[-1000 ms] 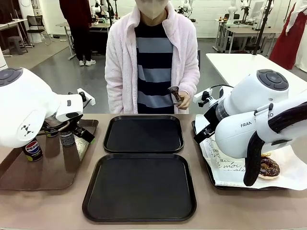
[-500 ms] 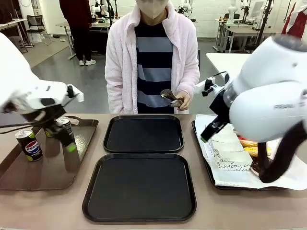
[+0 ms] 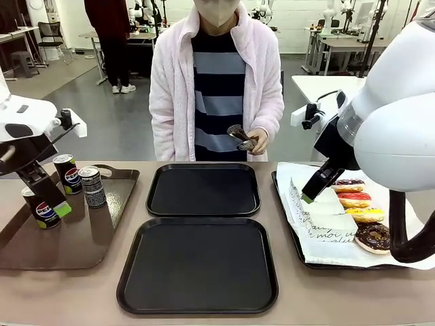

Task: Set up donuts and drinks on trays.
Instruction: Pick up one Pepsi coke and place it on the Flat Tray.

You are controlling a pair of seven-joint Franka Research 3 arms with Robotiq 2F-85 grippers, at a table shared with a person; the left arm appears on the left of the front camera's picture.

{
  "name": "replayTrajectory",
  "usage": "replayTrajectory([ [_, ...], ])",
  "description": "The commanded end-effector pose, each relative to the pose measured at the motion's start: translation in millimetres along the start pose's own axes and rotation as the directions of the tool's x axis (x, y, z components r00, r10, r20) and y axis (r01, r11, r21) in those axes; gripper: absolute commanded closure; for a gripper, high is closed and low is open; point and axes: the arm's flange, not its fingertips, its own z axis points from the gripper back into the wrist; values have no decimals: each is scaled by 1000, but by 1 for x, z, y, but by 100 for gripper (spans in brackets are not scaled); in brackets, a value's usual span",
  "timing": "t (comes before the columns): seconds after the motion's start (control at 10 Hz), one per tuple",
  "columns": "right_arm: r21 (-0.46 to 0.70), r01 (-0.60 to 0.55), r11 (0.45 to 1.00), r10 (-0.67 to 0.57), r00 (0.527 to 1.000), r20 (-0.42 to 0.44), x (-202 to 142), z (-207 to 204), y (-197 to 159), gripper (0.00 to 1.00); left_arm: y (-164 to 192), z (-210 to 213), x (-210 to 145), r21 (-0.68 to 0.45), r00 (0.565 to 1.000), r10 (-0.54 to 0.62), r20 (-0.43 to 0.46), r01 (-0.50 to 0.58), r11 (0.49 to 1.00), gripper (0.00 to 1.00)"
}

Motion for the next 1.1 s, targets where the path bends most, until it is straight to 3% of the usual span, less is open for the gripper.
replayTrajectory([
  [0.0,-6,1,1000,-1,1000,12,-1,6,0,0,-1,-10,9,-17,1000,5,7,-5,1000,0],
  [0.1,168,195,966,-202,979,28,-22,2,-19,0,0,0,0,0,1000,0,0,0,1000,0],
  [0.2,393,397,829,-452,890,56,-45,7,-48,0,26,13,-5,-149,988,116,100,-100,984,0],
  [0.3,617,470,631,-630,775,54,-70,13,-71,0,45,22,-17,-290,966,216,139,-169,942,0],
  [0.4,709,478,518,-710,703,45,-88,15,-91,0,63,25,-25,-416,941,294,165,-204,886,0],
  [0.5,777,477,411,-779,626,28,-108,14,-116,0,81,30,-32,-566,910,360,205,-190,802,0],
  [0.6,823,454,342,-820,572,25,-128,16,-145,0,99,35,-46,-666,875,424,232,-174,725,0],
  [0.7,867,421,268,-828,561,-16,-154,20,-178,0,126,40,-65,-752,828,508,238,-174,635,0],
  [1.0,870,466,161,-844,521,-123,-210,20,-237,0,186,38,-117,-838,704,681,202,-236,493,0],
])
